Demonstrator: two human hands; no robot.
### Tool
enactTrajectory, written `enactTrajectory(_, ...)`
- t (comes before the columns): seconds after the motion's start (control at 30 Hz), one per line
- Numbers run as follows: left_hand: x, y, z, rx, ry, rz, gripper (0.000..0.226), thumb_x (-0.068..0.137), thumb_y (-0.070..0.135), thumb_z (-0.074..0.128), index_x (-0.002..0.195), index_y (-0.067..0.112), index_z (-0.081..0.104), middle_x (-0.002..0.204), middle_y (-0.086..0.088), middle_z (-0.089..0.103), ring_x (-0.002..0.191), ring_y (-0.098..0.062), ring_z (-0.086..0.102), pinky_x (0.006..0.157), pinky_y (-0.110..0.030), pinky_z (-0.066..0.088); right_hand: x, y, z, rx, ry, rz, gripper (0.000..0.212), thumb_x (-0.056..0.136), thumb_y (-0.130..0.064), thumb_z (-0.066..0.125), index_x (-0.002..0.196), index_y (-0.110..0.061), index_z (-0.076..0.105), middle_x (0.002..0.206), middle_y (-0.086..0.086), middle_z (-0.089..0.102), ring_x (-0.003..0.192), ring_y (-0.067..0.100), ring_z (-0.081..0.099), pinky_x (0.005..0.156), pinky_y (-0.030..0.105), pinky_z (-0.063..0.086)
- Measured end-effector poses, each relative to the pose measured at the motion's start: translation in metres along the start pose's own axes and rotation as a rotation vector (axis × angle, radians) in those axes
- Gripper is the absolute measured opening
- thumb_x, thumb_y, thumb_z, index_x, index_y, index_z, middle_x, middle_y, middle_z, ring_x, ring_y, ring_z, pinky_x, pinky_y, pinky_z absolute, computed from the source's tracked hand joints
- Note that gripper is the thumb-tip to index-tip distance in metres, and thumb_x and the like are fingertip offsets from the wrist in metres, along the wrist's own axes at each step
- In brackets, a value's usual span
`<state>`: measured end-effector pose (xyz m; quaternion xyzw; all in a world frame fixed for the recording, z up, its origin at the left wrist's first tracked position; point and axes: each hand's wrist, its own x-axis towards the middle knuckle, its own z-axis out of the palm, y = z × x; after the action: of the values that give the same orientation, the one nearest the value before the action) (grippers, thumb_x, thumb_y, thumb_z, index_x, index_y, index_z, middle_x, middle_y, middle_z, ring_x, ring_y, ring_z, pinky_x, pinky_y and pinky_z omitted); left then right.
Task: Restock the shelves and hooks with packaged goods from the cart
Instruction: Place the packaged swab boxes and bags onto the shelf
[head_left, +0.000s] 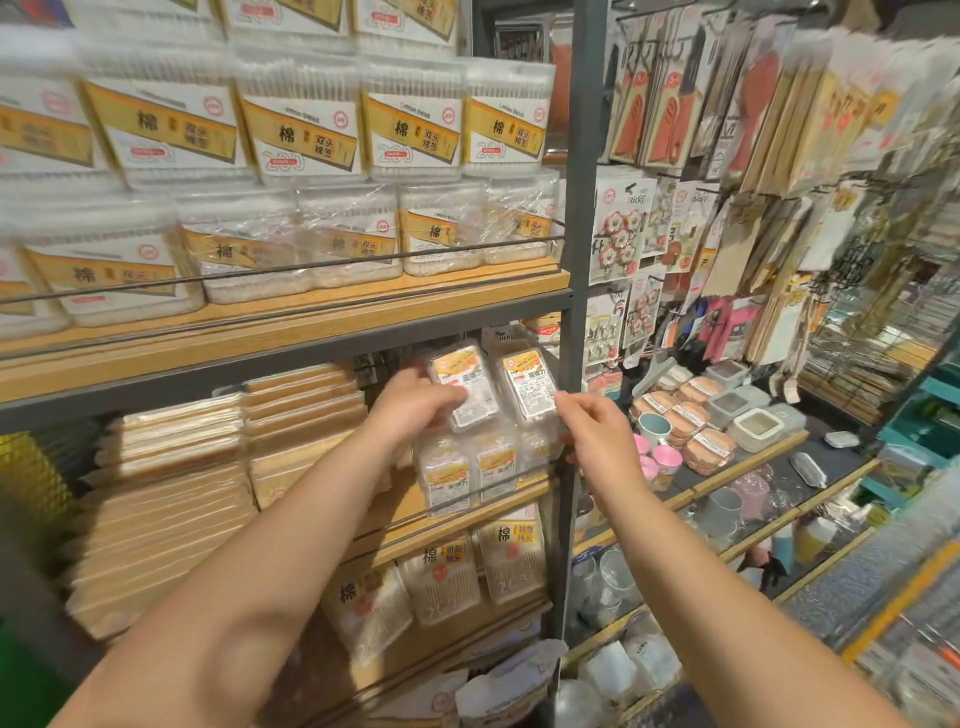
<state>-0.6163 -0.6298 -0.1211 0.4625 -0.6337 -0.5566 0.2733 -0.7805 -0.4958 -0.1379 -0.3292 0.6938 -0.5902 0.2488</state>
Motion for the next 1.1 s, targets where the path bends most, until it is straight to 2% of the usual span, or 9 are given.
enactTrajectory(0.07, 0.01, -0.002, -0.011, 0.078, 0.09, -0.074, 0.028, 0.084, 0.038, 0.07, 0.099, 0.015, 0.065, 0.1, -0.002, 0.069, 0.089, -0.017, 0.066, 0.081, -0.033, 0.056, 0.004, 0.004, -0.006, -0.014, 0.001, -0.008, 0.015, 0.095, -0.033, 0.059, 0.099, -0.019, 0.063, 0.093, -0.002, 0.065, 0.084, 0.014, 0.061, 0.073, 0.028, 0.046)
enactTrajectory(0.17, 0.028, -0.011, -0.039, -0.061, 0.229, -0.136, 0.01, 0.096, 0.019, 0.06, 0.089, 0.011, 0.06, 0.091, -0.006, 0.063, 0.074, -0.017, 0.061, 0.056, -0.025, 0.056, 0.005, 0.012, -0.011, -0.002, -0.055, -0.025, 0.016, 0.097, -0.032, 0.056, 0.105, -0.02, 0.062, 0.096, -0.004, 0.065, 0.085, 0.01, 0.06, 0.076, 0.027, 0.045)
enactTrajectory(0.3, 0.048, -0.016, -0.071, -0.025, 0.35, -0.1, 0.01, 0.092, 0.024, 0.063, 0.084, 0.019, 0.058, 0.094, -0.004, 0.067, 0.1, -0.028, 0.066, 0.096, -0.046, 0.053, 0.01, 0.019, -0.005, 0.022, -0.159, 0.016, 0.013, 0.098, -0.028, 0.056, 0.097, -0.016, 0.061, 0.078, 0.0, 0.058, 0.071, 0.013, 0.053, 0.063, 0.027, 0.041)
enactTrajectory(0.4, 0.053, -0.012, -0.076, 0.013, 0.377, 0.012, 0.011, 0.094, 0.022, 0.058, 0.084, 0.024, 0.056, 0.097, -0.003, 0.064, 0.095, -0.022, 0.064, 0.093, -0.044, 0.054, 0.011, 0.025, 0.007, 0.002, -0.295, -0.028, 0.025, 0.093, -0.026, 0.058, 0.075, -0.01, 0.055, 0.065, 0.006, 0.05, 0.062, 0.019, 0.048, 0.058, 0.029, 0.036)
enactTrajectory(0.6, 0.08, -0.024, -0.079, 0.149, 0.318, 0.013, 0.013, 0.083, 0.025, 0.067, 0.081, 0.019, 0.056, 0.094, -0.011, 0.057, 0.088, -0.023, 0.055, 0.094, -0.05, 0.05, -0.001, 0.031, 0.01, -0.185, -0.462, -0.1, 0.019, 0.088, -0.022, 0.061, 0.069, -0.018, 0.064, 0.066, -0.003, 0.065, 0.064, 0.008, 0.061, 0.068, 0.03, 0.049)
enactTrajectory(0.73, 0.054, -0.003, -0.06, 0.133, 0.375, 0.054, 0.014, 0.086, 0.031, 0.067, 0.085, 0.021, 0.057, 0.103, -0.01, 0.064, 0.101, -0.03, 0.063, 0.098, -0.05, 0.051, 0.004, 0.032, -0.009, -0.19, -0.186, -0.185, 0.01, 0.089, -0.021, 0.064, 0.087, -0.011, 0.065, 0.075, 0.001, 0.064, 0.065, 0.001, 0.057, 0.057, 0.008, 0.04)
enactTrajectory(0.8, 0.041, 0.006, -0.045, 0.156, 0.416, 0.05, 0.02, 0.087, 0.038, 0.067, 0.087, 0.022, 0.056, 0.107, -0.005, 0.063, 0.104, -0.026, 0.062, 0.096, -0.042, 0.052, 0.011, 0.035, -0.015, -0.122, -0.016, -0.205, 0.016, 0.087, -0.023, 0.07, 0.096, -0.012, 0.061, 0.077, 0.005, 0.061, 0.062, 0.004, 0.054, 0.057, 0.008, 0.04)
enactTrajectory(0.93, 0.02, 0.002, -0.011, 0.163, 0.298, -0.09, 0.026, 0.091, 0.039, 0.065, 0.1, 0.015, 0.064, 0.089, 0.003, 0.064, 0.075, -0.01, 0.059, 0.055, -0.021, 0.052, 0.02, 0.041, -0.004, -0.15, 0.046, -0.385, 0.043, 0.081, -0.038, 0.072, 0.108, -0.006, 0.06, 0.092, 0.007, 0.056, 0.075, 0.021, 0.053, 0.068, 0.02, 0.044)
enactTrajectory(1.1, 0.018, 0.001, 0.005, 0.138, 0.188, -0.086, 0.035, 0.08, 0.055, 0.069, 0.093, 0.023, 0.071, 0.095, 0.004, 0.075, 0.091, -0.014, 0.07, 0.091, -0.032, 0.052, 0.012, 0.046, 0.013, -0.225, 0.08, -0.363, 0.053, 0.08, -0.03, 0.079, 0.121, -0.005, 0.057, 0.106, 0.001, 0.05, 0.085, 0.019, 0.055, 0.069, 0.01, 0.037)
